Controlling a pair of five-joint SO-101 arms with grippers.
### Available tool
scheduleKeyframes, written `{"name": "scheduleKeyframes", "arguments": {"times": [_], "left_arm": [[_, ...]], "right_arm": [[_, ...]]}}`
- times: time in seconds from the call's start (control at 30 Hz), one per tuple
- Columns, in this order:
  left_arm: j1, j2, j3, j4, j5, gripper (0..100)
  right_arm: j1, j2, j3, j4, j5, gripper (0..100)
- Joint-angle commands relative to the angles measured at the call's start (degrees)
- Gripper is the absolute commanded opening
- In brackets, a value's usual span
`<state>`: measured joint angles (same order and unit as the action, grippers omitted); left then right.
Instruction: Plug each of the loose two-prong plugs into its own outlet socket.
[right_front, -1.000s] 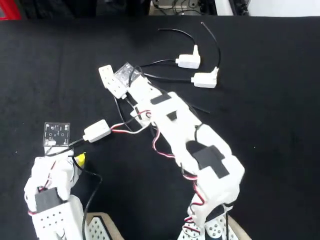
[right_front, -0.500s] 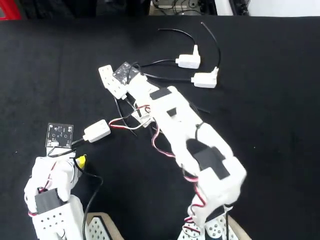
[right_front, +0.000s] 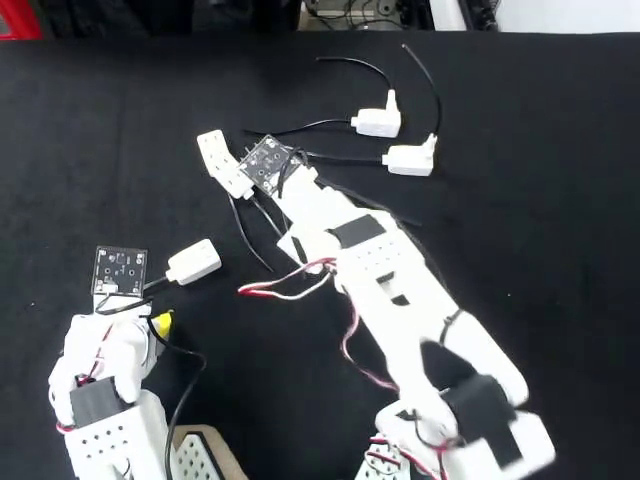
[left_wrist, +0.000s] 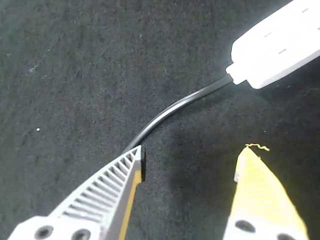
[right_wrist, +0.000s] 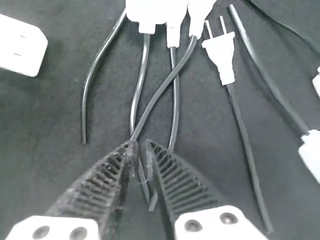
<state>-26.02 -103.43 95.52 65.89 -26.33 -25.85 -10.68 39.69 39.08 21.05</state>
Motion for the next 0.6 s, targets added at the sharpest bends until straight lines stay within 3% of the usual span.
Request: {"name": "scheduleKeyframes", "arguments": {"times": [0.0, 0.23, 0.5, 0.57], "left_arm": [[-0.4, -0.26, -0.75, 0.18, -0.7, 30], [-0.22, -0.26, -0.66, 0.18, -0.7, 30], [-0.4, -0.26, -0.57, 0.18, -0.7, 30], [-0.4, -0.26, -0.57, 0.18, -0.7, 30]], "right_arm": [[0.97, 10.51, -7.52, -3.16, -2.99, 14.5], [0.88, 25.98, -24.75, 4.4, -3.43, 15.9], [-2.02, 30.02, -27.12, 7.56, -3.25, 15.7], [-2.11, 31.25, -29.67, 11.6, -3.08, 11.3]]}}
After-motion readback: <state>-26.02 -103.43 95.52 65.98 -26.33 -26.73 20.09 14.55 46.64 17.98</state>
